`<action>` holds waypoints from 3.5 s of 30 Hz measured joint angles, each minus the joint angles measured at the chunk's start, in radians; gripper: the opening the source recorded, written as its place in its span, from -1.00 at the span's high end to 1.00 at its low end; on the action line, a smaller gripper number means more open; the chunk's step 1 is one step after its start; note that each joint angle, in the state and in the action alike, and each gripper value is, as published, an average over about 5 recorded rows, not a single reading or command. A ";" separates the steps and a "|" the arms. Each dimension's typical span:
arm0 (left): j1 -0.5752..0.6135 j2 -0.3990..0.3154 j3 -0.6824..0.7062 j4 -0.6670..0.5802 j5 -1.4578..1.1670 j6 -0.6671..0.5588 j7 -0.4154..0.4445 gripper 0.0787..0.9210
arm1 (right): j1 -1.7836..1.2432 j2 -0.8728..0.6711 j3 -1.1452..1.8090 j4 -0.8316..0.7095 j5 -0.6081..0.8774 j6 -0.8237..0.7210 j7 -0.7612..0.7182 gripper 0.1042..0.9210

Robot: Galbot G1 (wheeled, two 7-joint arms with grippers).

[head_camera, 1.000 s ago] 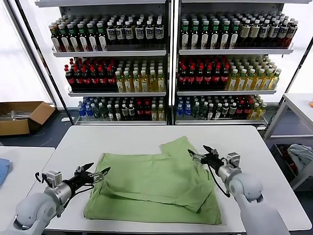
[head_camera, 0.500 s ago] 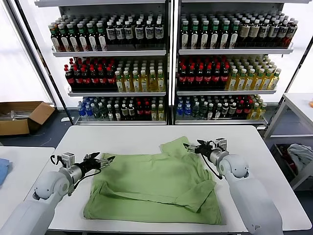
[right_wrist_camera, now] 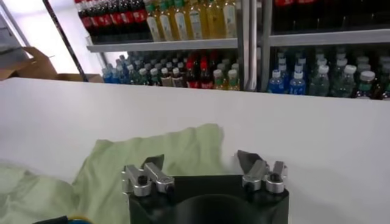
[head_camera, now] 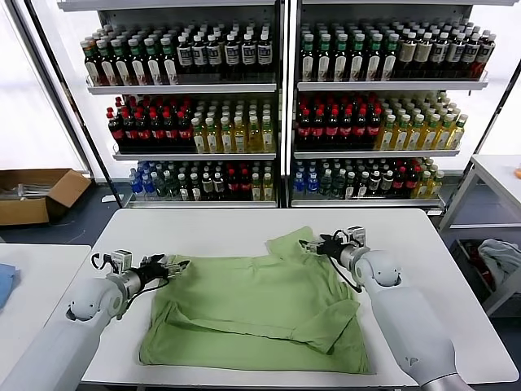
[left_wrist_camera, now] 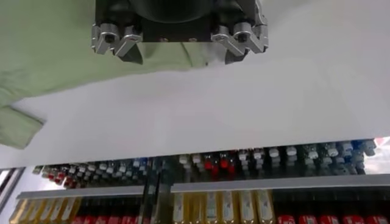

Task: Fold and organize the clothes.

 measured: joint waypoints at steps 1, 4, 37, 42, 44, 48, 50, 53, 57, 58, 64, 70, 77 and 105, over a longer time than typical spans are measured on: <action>0.001 0.000 0.001 0.002 0.001 -0.001 0.001 -0.71 | -0.001 0.001 -0.001 -0.001 -0.001 0.001 -0.001 -0.16; 0.001 -0.002 0.004 0.011 0.002 -0.005 0.001 -0.53 | -0.007 0.004 -0.006 -0.001 -0.003 0.003 -0.002 0.06; 0.089 0.014 -0.034 -0.151 -0.042 -0.090 -0.067 0.97 | -0.136 0.005 0.097 0.222 0.153 -0.004 0.050 1.00; 0.151 0.022 -0.083 -0.248 -0.051 -0.100 -0.092 0.97 | -0.214 -0.011 0.147 0.347 0.196 -0.009 0.062 1.00; 0.184 0.026 -0.107 -0.290 -0.053 -0.099 -0.100 0.97 | -0.256 -0.018 0.172 0.403 0.210 -0.010 0.065 1.00; 0.261 0.033 -0.164 -0.378 -0.054 -0.092 -0.113 0.97 | -0.358 -0.028 0.231 0.526 0.237 -0.011 0.068 1.00; 0.303 0.036 -0.195 -0.422 -0.052 -0.088 -0.118 0.97 | -0.415 -0.029 0.263 0.589 0.245 -0.011 0.068 1.00; 0.373 0.042 -0.244 -0.486 -0.045 -0.080 -0.120 0.97 | -0.509 -0.028 0.315 0.681 0.249 -0.009 0.066 1.00; 0.478 0.043 -0.312 -0.560 -0.033 -0.077 -0.115 0.97 | -0.644 -0.022 0.381 0.789 0.237 0.001 0.056 1.00; 0.505 0.042 -0.328 -0.575 -0.029 -0.078 -0.113 0.97 | -0.677 -0.020 0.396 0.811 0.231 0.005 0.053 1.00; 0.651 0.038 -0.399 -0.632 0.006 -0.085 -0.092 0.97 | -0.857 -0.005 0.461 0.910 0.181 0.039 0.035 1.00; 0.745 0.035 -0.427 -0.662 0.063 -0.085 -0.070 0.82 | -0.971 0.013 0.499 0.956 0.126 0.082 0.037 0.83; 0.791 0.045 -0.472 -0.672 0.100 -0.080 -0.060 0.35 | -1.018 0.008 0.579 0.966 0.089 0.144 0.032 0.35; 0.823 -0.255 -0.336 -0.686 0.233 -0.106 -0.320 -0.51 | -1.010 0.026 0.913 0.818 0.112 0.344 0.009 -0.76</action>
